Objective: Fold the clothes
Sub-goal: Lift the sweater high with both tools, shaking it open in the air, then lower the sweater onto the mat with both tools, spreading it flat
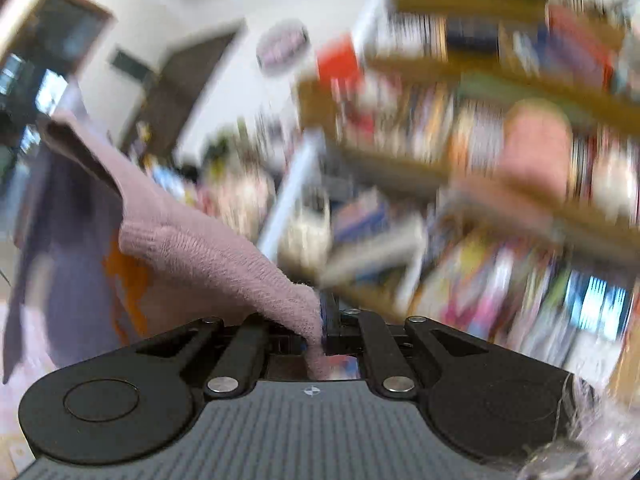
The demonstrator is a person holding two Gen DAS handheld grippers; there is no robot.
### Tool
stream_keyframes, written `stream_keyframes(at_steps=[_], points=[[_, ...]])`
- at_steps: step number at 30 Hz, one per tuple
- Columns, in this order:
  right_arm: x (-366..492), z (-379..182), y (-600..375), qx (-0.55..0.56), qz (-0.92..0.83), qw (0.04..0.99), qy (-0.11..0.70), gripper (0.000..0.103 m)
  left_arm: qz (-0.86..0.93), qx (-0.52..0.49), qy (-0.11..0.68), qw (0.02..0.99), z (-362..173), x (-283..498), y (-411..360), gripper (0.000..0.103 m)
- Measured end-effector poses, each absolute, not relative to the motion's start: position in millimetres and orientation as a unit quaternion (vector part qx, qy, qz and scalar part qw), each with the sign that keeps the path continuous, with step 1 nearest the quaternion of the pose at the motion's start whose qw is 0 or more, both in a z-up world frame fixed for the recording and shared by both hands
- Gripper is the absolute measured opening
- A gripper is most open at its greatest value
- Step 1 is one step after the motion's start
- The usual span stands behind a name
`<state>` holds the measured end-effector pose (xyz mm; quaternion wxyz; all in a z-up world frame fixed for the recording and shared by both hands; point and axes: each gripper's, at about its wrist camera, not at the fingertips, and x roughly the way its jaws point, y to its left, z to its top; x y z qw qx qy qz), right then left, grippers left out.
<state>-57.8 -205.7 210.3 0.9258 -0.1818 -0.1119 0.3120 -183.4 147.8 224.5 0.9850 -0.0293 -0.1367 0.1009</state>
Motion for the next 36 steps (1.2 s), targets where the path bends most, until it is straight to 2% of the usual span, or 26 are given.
stream_keyframes(at_steps=[3, 9, 12, 14, 17, 19, 23, 25, 27, 29, 30, 31, 34, 36], points=[[-97.3, 245.0, -218.6, -0.196, 0.330, 0.908, -0.166, 0.007, 0.064, -0.067, -0.191, 0.977, 236.5, -202.5, 158.4, 0.013], [-150.6, 296.5, -241.4, -0.213, 0.358, 0.884, -0.211, 0.007, 0.026, -0.061, -0.262, 0.963, 255.3, -223.5, 159.6, 0.013], [-161.2, 311.9, -252.2, -0.212, 0.377, 0.876, -0.212, 0.007, 0.005, -0.083, -0.258, 0.963, 263.0, -215.2, 163.8, 0.014], [-154.0, 316.7, -258.0, -0.211, 0.383, 0.878, -0.193, 0.007, -0.018, -0.110, -0.223, 0.968, 264.8, -195.7, 170.4, 0.014], [-100.0, 304.1, -254.4, -0.217, 0.362, 0.902, -0.092, 0.007, -0.031, -0.130, -0.106, 0.985, 249.1, -137.4, 173.5, 0.014], [-44.2, 271.4, -246.9, -0.222, 0.347, 0.911, 0.014, 0.007, -0.032, -0.122, 0.003, 0.992, 218.6, -82.6, 170.8, 0.014], [75.3, 143.6, -221.1, -0.235, 0.291, 0.893, 0.251, 0.007, -0.011, -0.023, 0.269, 0.963, 97.6, 40.4, 144.5, 0.017], [111.8, 71.6, -209.7, -0.254, 0.258, 0.873, 0.328, 0.007, -0.004, 0.037, 0.338, 0.940, 51.4, 73.6, 126.6, 0.020], [128.8, 23.9, -198.8, -0.290, 0.230, 0.862, 0.346, 0.007, 0.004, 0.088, 0.394, 0.915, 12.7, 102.9, 111.4, 0.022], [140.2, 7.4, -196.8, -0.283, 0.209, 0.868, 0.350, 0.007, 0.016, 0.092, 0.400, 0.912, 9.7, 112.6, 109.0, 0.037], [146.4, 5.6, -198.8, -0.265, 0.200, 0.875, 0.353, 0.007, 0.022, 0.093, 0.403, 0.910, 8.2, 117.4, 107.8, 0.056], [152.6, 4.7, -201.2, -0.245, 0.192, 0.881, 0.356, 0.007, 0.027, 0.095, 0.406, 0.908, 6.7, 122.3, 106.6, 0.071], [172.6, 5.4, -200.9, -0.228, 0.172, 0.887, 0.362, 0.021, 0.038, 0.100, 0.416, 0.903, 4.8, 130.7, 106.1, 0.081], [173.6, 5.1, -199.1, -0.224, 0.175, 0.889, 0.360, 0.036, 0.038, 0.104, 0.418, 0.901, 8.6, 125.3, 105.9, 0.081]])
